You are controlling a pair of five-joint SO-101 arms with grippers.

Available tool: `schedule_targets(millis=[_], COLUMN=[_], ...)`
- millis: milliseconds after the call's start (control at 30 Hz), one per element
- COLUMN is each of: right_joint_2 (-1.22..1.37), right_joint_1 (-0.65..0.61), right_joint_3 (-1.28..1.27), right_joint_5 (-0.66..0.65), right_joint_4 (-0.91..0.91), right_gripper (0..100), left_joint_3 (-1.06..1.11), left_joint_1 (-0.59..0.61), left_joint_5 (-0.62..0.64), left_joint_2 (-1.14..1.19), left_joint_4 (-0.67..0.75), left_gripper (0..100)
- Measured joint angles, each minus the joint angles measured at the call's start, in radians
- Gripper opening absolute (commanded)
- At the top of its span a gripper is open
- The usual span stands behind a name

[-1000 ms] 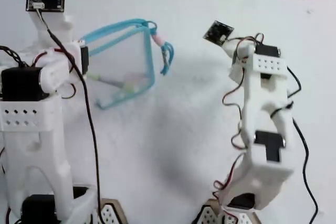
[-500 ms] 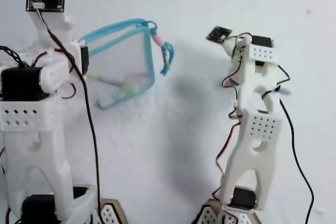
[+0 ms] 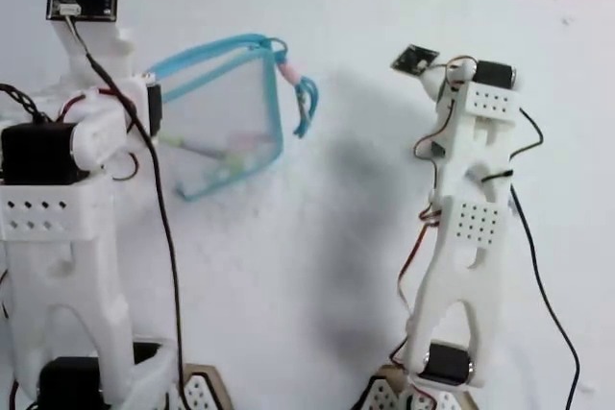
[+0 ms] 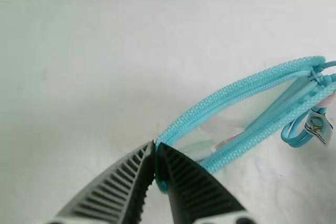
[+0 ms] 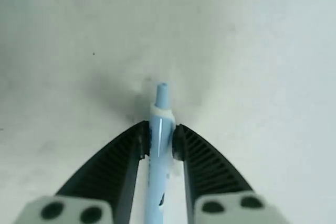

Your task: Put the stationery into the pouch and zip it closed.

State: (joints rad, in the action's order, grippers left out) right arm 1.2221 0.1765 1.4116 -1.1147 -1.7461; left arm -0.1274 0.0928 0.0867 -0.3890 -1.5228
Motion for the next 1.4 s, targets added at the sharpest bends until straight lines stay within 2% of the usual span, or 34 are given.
schedule_targets(millis=[67, 200, 300, 467, 600, 767, 933, 1133, 1267, 1400], right_joint_2=[0.0, -0.04, -0.129, -0.318, -0.488, -0.77, -1.131, -1.527, -1.743, -1.939], right_joint_1=[0.0, 0.0, -0.026, -0.12, -0.189, -0.255, -0.345, -0.4, -0.394, -0.402], right_joint_3=[0.032, 0.052, 0.052, 0.052, -0.02, -0.319, -0.76, -1.304, -1.583, -1.855], right_joint_5=[0.012, 0.129, 0.259, 0.548, 0.674, 0.779, 0.868, 0.914, 0.916, 0.916], right_joint_4=[-0.002, -0.002, -0.005, -0.005, -0.005, -0.005, -0.005, -0.002, 0.081, 0.278], right_gripper=[1.7, 1.7, 1.7, 1.7, 1.7, 1.7, 1.7, 1.7, 1.7, 1.7], left_joint_3=[0.0, 0.0, 0.0, 0.0, 0.0, 0.0, 0.0, 0.0, 0.0, 0.0], left_joint_1=[0.0, 0.0, 0.0, 0.0, 0.0, 0.0, 0.0, 0.0, 0.0, 0.0], left_joint_5=[0.0, 0.0, 0.0, 0.0, 0.0, 0.0, 0.0, 0.0, 0.0, 0.0], left_joint_2=[0.0, 0.0, 0.0, 0.0, 0.0, 0.0, 0.0, 0.0, 0.0, 0.0], left_joint_4=[0.0, 0.0, 0.0, 0.0, 0.0, 0.0, 0.0, 0.0, 0.0, 0.0], left_gripper=[2, 2, 2, 2, 2, 2, 2, 2, 2, 2])
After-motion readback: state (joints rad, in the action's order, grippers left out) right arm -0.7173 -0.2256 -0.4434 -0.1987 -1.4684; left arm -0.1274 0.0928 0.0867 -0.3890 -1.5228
